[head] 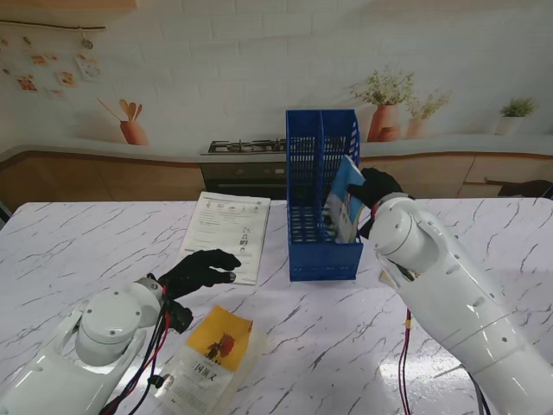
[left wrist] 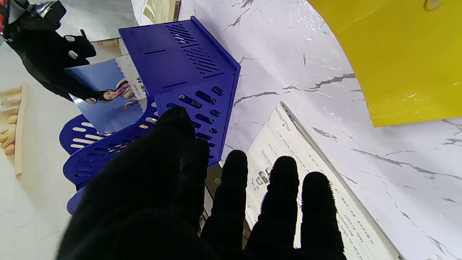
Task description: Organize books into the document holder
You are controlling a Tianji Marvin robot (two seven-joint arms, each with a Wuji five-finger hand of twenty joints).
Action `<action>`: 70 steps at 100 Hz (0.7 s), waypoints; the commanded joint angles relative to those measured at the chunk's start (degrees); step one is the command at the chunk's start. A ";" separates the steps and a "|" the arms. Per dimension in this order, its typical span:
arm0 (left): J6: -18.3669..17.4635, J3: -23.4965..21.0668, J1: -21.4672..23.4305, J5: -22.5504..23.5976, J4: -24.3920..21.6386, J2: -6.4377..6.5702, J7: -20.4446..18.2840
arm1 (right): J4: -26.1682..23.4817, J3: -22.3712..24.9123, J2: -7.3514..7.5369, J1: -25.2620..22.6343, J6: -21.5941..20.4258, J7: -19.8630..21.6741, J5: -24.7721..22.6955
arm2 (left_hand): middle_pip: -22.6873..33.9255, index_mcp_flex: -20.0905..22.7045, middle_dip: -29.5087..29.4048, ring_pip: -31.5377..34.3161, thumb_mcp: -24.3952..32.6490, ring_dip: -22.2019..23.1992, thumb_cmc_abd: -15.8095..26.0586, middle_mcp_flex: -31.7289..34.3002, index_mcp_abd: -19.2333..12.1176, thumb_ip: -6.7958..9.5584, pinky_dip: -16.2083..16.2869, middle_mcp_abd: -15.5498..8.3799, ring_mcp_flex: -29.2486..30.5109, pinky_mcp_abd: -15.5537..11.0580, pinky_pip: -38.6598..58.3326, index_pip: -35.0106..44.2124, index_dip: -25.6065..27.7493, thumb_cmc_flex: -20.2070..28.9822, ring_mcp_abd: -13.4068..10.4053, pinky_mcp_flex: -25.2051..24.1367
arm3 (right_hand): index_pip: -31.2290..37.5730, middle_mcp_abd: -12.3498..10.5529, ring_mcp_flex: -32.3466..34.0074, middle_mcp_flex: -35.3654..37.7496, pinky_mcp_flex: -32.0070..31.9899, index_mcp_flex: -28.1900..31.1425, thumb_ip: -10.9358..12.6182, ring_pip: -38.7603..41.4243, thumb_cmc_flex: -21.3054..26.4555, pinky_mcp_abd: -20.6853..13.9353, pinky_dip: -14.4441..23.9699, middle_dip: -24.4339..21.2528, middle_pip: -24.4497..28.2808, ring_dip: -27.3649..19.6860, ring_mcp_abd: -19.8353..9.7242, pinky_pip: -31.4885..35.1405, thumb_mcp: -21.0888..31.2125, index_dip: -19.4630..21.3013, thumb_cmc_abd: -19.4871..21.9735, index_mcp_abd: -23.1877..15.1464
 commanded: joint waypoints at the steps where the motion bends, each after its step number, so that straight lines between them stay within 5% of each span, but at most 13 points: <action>1: -1.30 0.15 0.23 -0.38 0.02 -0.27 -0.41 | 0.61 -0.75 -1.04 -1.26 -0.35 0.10 0.66 | 0.27 -0.24 0.15 -0.37 -0.40 -0.20 0.00 0.12 -1.39 1.36 0.36 -1.31 -0.79 -0.74 -1.43 0.39 0.44 -0.55 -1.40 -0.90 | -0.16 -0.33 0.80 -0.47 1.52 -1.72 2.95 -0.68 1.77 -28.43 -1.13 -1.55 -1.08 -0.99 -0.48 13.18 5.81 -3.03 -1.56 -9.61; 36: -1.22 0.12 0.36 -0.45 -0.02 -0.28 -0.35 | -0.25 -0.67 -1.27 -2.15 -0.46 -0.72 1.10 | 0.26 -0.08 0.14 -0.28 -0.37 -0.16 0.05 0.08 -1.28 1.38 0.43 -1.15 -0.74 -0.74 -1.30 0.46 0.45 -0.48 -1.40 -0.86 | -5.82 2.59 0.72 -2.04 0.96 -1.51 1.40 -4.16 -2.21 -25.34 -3.55 -6.56 -8.58 -4.32 2.06 10.21 -0.32 -6.92 -4.66 -7.35; 48: -1.28 0.10 0.38 -0.47 0.00 -0.30 -0.28 | -0.62 -0.54 -1.15 -2.41 -0.47 -0.54 0.90 | 0.25 -0.12 0.13 -0.27 -0.39 -0.17 0.01 0.05 -1.24 1.37 0.41 -1.14 -0.75 -0.69 -1.32 0.42 0.43 -0.51 -1.36 -0.91 | -14.43 3.35 0.70 -3.79 0.42 0.58 2.34 -7.62 -4.84 -22.02 -5.81 -8.97 -12.48 -6.87 4.43 7.44 -2.87 -5.72 -3.03 -6.05; 56: -1.27 0.09 0.41 -0.52 0.00 -0.32 -0.23 | -1.33 -0.46 -0.88 -2.86 -0.33 -0.15 0.09 | 0.23 -0.11 0.11 -0.30 -0.42 -0.18 0.01 0.03 -1.19 1.36 0.38 -1.00 -0.83 -0.73 -1.36 0.39 0.41 -0.54 -1.38 -0.96 | -25.68 3.68 -0.82 -6.09 -2.48 2.34 5.98 -15.11 -8.27 -15.95 -9.27 -11.33 -17.22 -10.66 8.21 2.23 -6.16 -4.22 0.00 -4.52; 70: -1.40 0.13 0.38 -0.58 0.06 -0.33 -0.19 | -3.06 0.02 -0.23 -3.96 -0.79 1.01 -1.47 | 0.19 -0.22 0.09 -0.34 -0.45 -0.21 -0.03 0.00 -1.27 1.35 0.34 -1.04 -0.88 -0.76 -1.42 0.28 0.36 -0.61 -1.37 -0.98 | -34.60 4.23 -11.51 -10.74 -16.55 1.43 5.59 -32.64 -10.57 -8.69 -7.35 -16.18 -26.73 -15.18 14.54 -4.92 -13.32 -6.91 0.63 -4.07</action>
